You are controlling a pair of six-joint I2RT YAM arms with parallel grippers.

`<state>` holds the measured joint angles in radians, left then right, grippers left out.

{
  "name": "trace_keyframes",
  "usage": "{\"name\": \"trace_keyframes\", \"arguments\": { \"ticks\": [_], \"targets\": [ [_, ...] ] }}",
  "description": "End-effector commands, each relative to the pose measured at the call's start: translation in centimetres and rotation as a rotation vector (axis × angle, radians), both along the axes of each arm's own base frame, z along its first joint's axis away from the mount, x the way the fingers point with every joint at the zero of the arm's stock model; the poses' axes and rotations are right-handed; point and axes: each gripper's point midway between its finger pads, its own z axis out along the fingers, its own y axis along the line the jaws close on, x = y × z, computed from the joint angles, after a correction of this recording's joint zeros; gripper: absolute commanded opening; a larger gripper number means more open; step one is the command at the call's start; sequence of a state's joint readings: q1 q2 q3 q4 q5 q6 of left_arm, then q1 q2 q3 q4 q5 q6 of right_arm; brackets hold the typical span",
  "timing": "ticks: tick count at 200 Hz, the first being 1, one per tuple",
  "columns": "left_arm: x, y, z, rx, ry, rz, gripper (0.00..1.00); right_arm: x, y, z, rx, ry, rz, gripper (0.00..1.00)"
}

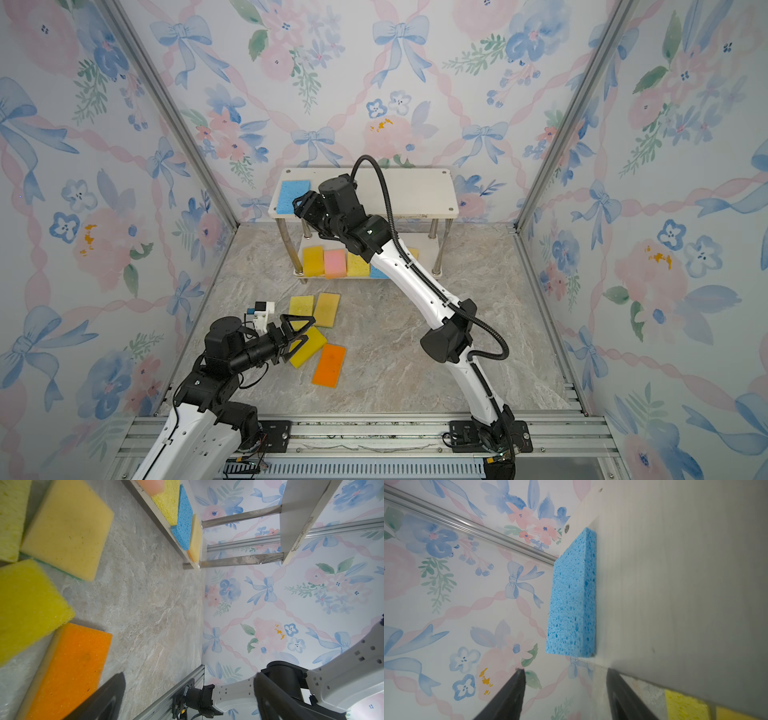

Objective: Place and organize the cleaning sponges onto the shelf
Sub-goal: 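Release the blue sponge on the shelf top, then move the right gripper back to the yellow-green scrub sponge in the pile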

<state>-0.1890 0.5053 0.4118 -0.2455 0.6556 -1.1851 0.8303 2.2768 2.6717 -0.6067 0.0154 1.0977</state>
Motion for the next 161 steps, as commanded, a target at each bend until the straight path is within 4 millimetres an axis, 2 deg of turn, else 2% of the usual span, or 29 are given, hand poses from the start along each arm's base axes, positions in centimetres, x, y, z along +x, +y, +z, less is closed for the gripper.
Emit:
{"name": "trace_keyframes", "arguments": {
  "ticks": [1, 19, 41, 58, 86, 98, 109, 110, 113, 135, 144, 161],
  "targets": [
    [-0.1, 0.0, 0.9, 0.009, -0.032, -0.013, 0.98, -0.1, -1.8, -4.5, -0.185, 0.071, -0.005, 0.66],
    [-0.2, 0.0, 1.0, 0.005, -0.038, -0.014, 0.98, -0.9, -1.4, -3.1, -0.194, 0.007, 0.032, 0.65],
    [-0.3, 0.0, 1.1, 0.004, -0.044, -0.014, 0.98, -3.0, -0.9, -0.6, -0.21, -0.087, 0.117, 0.65],
    [-0.4, 0.3, 0.6, 0.035, -0.032, -0.006, 0.98, -5.4, -2.2, 0.1, -0.296, -0.121, 0.17, 0.67],
    [-0.4, 0.8, -0.3, 0.088, 0.0, 0.008, 0.98, -10.0, -5.8, -1.1, -0.445, -0.13, 0.244, 0.72],
    [-0.3, 1.0, -0.8, 0.112, 0.014, 0.014, 0.98, -11.9, -7.9, -2.4, -0.459, -0.091, 0.259, 0.76],
    [-0.2, 1.3, -1.3, 0.144, 0.03, 0.019, 0.98, -13.4, -9.5, -4.7, -0.433, -0.017, 0.279, 0.79],
    [-0.2, 1.3, -1.3, 0.147, 0.03, 0.018, 0.98, -13.5, -9.5, -5.3, -0.438, -0.002, 0.283, 0.8],
    [-0.2, 1.3, -1.5, 0.155, 0.036, 0.02, 0.98, -14.0, -10.2, -5.2, -0.413, 0.009, 0.285, 0.8],
    [0.0, 1.8, -2.6, 0.212, 0.077, 0.023, 0.98, -17.3, -12.6, -11.5, -0.38, 0.166, 0.327, 0.81],
    [0.0, 2.0, -2.8, 0.23, 0.082, 0.025, 0.98, -18.6, -13.1, -13.9, -0.389, 0.219, 0.35, 0.81],
    [0.2, 2.4, -4.5, 0.287, 0.15, 0.022, 0.98, -20.8, -13.5, -18.2, -0.425, 0.302, 0.376, 0.82]
  ]
}}
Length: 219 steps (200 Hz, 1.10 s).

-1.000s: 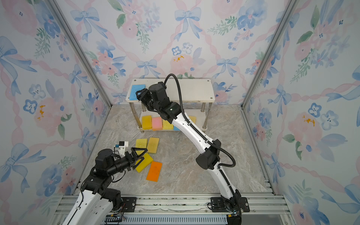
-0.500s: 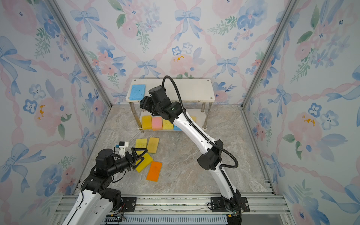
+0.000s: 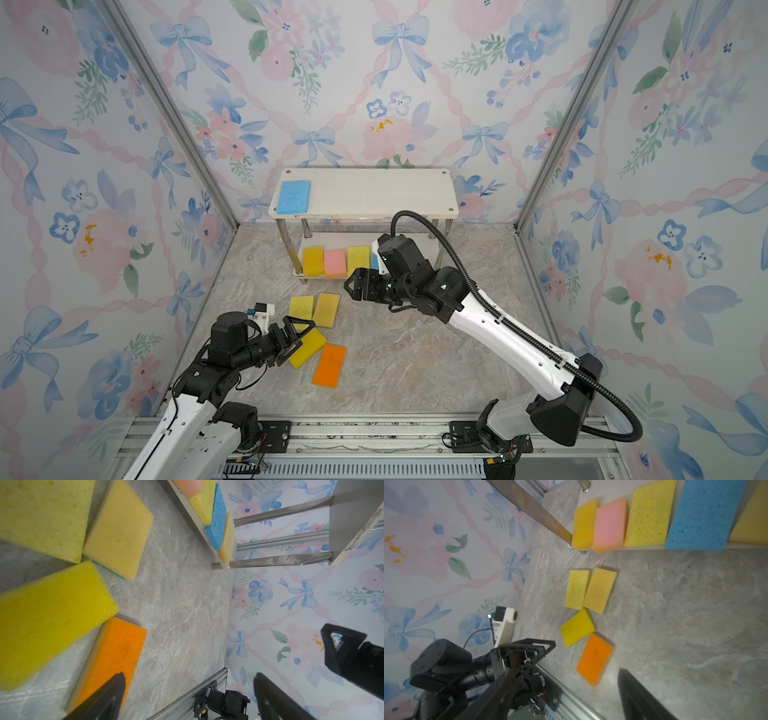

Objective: Place and organize the cleaning sponges onto the shelf
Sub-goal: 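Move the right gripper back to the yellow-green scrub sponge in the pile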

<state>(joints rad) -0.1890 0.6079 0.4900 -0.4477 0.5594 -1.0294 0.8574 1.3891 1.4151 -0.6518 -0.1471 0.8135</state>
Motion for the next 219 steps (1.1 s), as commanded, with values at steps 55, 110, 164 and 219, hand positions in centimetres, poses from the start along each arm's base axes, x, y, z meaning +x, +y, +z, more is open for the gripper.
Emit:
{"name": "trace_keyframes", "arguments": {
  "ticks": [55, 110, 164, 219],
  "targets": [
    [1.0, 2.2, -2.9, 0.194, 0.099, 0.049, 0.98, -2.7, 5.7, -15.6, -0.005, 0.274, 0.03, 0.75],
    [1.1, 2.2, -2.0, 0.18, 0.072, 0.057, 0.98, 2.1, 11.3, -18.6, 0.046, 0.261, -0.022, 0.62],
    [0.6, 2.1, -1.8, 0.157, 0.06, 0.056, 0.98, 4.7, 12.5, -21.2, 0.016, 0.28, -0.086, 0.55],
    [0.7, 2.2, -2.0, 0.16, 0.065, 0.056, 0.98, 6.6, 11.6, -23.1, -0.031, 0.308, -0.149, 0.47]
  ]
}}
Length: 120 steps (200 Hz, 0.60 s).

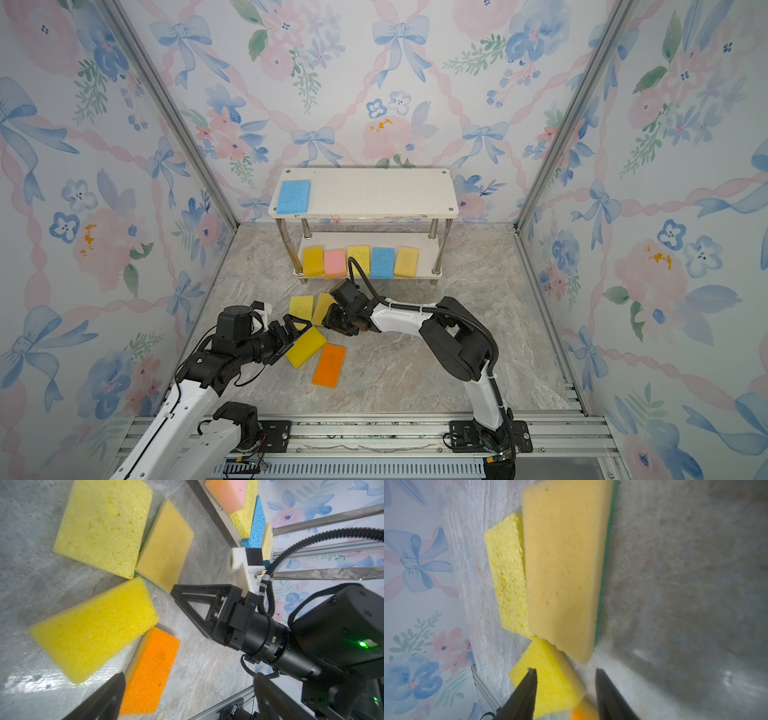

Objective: Place and organize the cleaning sponges onto the shelf
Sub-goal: 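Move the right gripper back to the yellow-green scrub sponge in the pile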

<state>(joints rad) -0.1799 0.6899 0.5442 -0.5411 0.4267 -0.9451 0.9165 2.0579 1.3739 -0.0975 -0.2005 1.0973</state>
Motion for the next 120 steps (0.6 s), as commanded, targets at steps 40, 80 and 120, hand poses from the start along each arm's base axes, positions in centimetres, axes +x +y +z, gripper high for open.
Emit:
{"name": "trace_keyframes", "arguments": {
  "ticks": [40, 80, 120],
  "targets": [
    [0.1, 0.2, -0.3, 0.012, 0.018, -0.008, 0.98, 2.5, -0.6, -1.7, -0.048, 0.009, -0.053, 0.46],
    [0.0, 0.3, -0.5, 0.013, 0.024, -0.003, 0.98, 3.2, -0.9, -2.4, -0.074, 0.002, -0.048, 0.42],
    [0.1, 0.5, -0.7, 0.01, 0.03, 0.009, 0.98, 3.4, -0.6, -2.4, -0.069, -0.014, -0.032, 0.3]
  ]
}}
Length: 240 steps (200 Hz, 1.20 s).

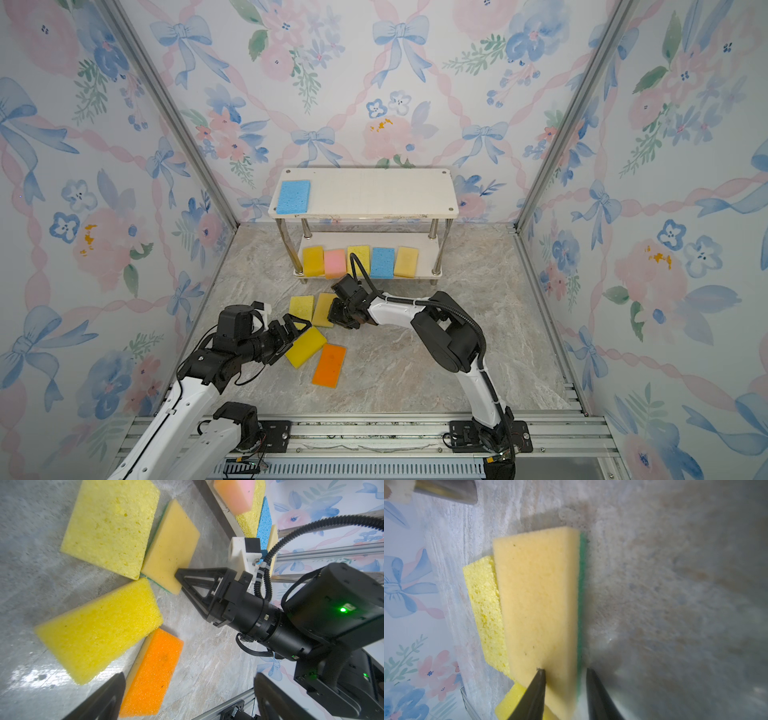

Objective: Place and organize the cleaning sponges onto the shelf
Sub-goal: 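Move the right gripper back to the yellow-green scrub sponge in the pile, then close the right gripper on the yellow-green scrub sponge and lift it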

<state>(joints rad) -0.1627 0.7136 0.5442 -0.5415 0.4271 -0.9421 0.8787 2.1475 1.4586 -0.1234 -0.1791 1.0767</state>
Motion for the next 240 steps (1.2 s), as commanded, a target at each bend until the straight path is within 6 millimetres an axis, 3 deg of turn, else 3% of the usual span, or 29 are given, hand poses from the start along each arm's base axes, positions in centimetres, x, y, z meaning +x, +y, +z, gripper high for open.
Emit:
{"name": "trace_keyframes", "arguments": {
  "ticks": [1, 62, 114, 149, 154, 187, 209, 240],
  "targets": [
    [-0.2, 0.1, -0.2, 0.005, 0.008, -0.005, 0.98, 0.6, -0.3, -0.5, -0.028, -0.008, 0.003, 0.3],
    [0.0, 0.2, -0.1, 0.006, 0.01, -0.006, 0.98, 0.9, -0.2, 0.7, -0.004, -0.038, 0.016, 0.12],
    [1.0, -1.2, 1.1, 0.021, -0.022, -0.091, 0.98, 0.0, -2.7, 4.5, 0.024, -0.069, 0.051, 0.05],
    [1.5, -4.3, 0.9, 0.03, -0.004, -0.247, 0.98, -2.8, -6.8, 5.9, 0.045, 0.001, 0.098, 0.05],
    [2.1, -5.0, 2.2, 0.028, -0.035, -0.277, 0.98, -3.4, -7.5, 6.1, 0.047, 0.016, 0.115, 0.05],
    [2.6, -8.9, 3.7, -0.002, -0.07, -0.464, 0.98, -7.9, -11.5, 7.0, -0.023, 0.066, 0.27, 0.05],
    [3.1, -11.0, 5.1, -0.104, -0.095, -0.512, 0.98, -9.3, -13.5, 10.0, 0.022, 0.012, 0.285, 0.05],
    [3.7, -13.2, 6.0, -0.163, -0.103, -0.549, 0.98, -10.1, -14.7, 13.8, 0.085, -0.072, 0.284, 0.06]
  ]
}}
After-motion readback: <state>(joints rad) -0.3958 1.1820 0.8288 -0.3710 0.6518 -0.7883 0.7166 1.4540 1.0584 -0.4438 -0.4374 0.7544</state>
